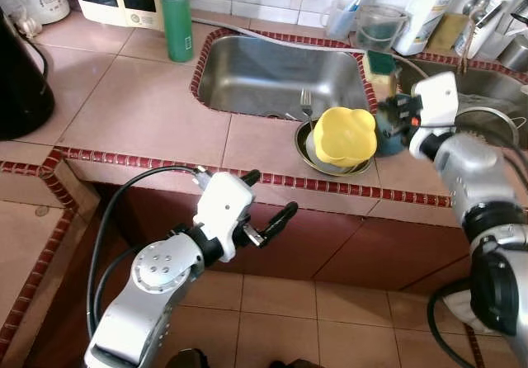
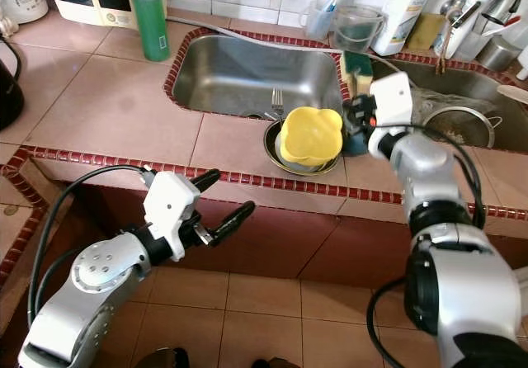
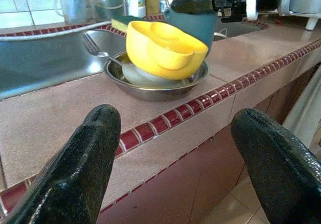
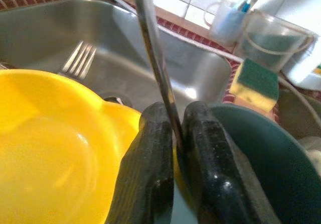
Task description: Kitchen organization
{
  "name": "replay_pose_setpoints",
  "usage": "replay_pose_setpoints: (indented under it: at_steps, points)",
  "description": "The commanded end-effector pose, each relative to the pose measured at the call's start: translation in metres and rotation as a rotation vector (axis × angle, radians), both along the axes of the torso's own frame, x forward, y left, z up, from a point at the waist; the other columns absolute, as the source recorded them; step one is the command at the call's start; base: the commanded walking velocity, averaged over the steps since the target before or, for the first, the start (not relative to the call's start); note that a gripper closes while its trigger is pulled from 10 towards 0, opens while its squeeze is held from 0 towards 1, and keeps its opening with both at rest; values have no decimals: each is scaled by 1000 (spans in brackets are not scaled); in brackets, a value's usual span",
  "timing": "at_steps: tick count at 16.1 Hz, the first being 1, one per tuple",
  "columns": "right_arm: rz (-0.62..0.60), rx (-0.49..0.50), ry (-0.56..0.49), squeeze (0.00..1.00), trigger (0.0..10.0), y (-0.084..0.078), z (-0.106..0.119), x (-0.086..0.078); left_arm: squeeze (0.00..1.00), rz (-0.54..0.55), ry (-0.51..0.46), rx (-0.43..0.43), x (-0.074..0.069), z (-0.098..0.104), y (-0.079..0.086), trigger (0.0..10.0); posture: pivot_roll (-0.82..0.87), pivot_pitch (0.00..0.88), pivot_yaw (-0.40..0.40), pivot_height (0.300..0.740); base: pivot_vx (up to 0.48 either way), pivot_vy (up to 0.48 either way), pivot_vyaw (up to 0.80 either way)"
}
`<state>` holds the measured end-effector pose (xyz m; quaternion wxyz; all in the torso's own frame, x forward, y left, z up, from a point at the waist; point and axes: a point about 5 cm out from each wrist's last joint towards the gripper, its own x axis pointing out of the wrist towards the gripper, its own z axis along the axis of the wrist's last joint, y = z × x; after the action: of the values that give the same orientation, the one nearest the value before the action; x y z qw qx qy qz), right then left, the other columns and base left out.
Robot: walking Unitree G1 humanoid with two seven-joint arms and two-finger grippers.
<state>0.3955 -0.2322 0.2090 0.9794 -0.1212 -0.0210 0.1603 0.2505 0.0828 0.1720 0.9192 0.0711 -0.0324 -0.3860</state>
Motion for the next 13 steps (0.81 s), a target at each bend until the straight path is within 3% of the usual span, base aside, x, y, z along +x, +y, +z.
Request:
replay_pose_setpoints:
  at_steps: [1,2,13]
  points:
    - [-26,-4,35,1000,10000,-9,-9,-4,0,-27,-3,1,-2,-1,-5,10000,-2,131,-114,732,0,0,0]
    - [-22,2,23,0,10000,-9,-7,-4,0,-31,-3,3,-2,-1,-5,10000,-3,131,-112,732,0,0,0]
    - [10,85,-73,0,10000,-4,13,0,0,-18,-5,-1,-1,-1,-4,10000,5,140,-125,732,0,0,0]
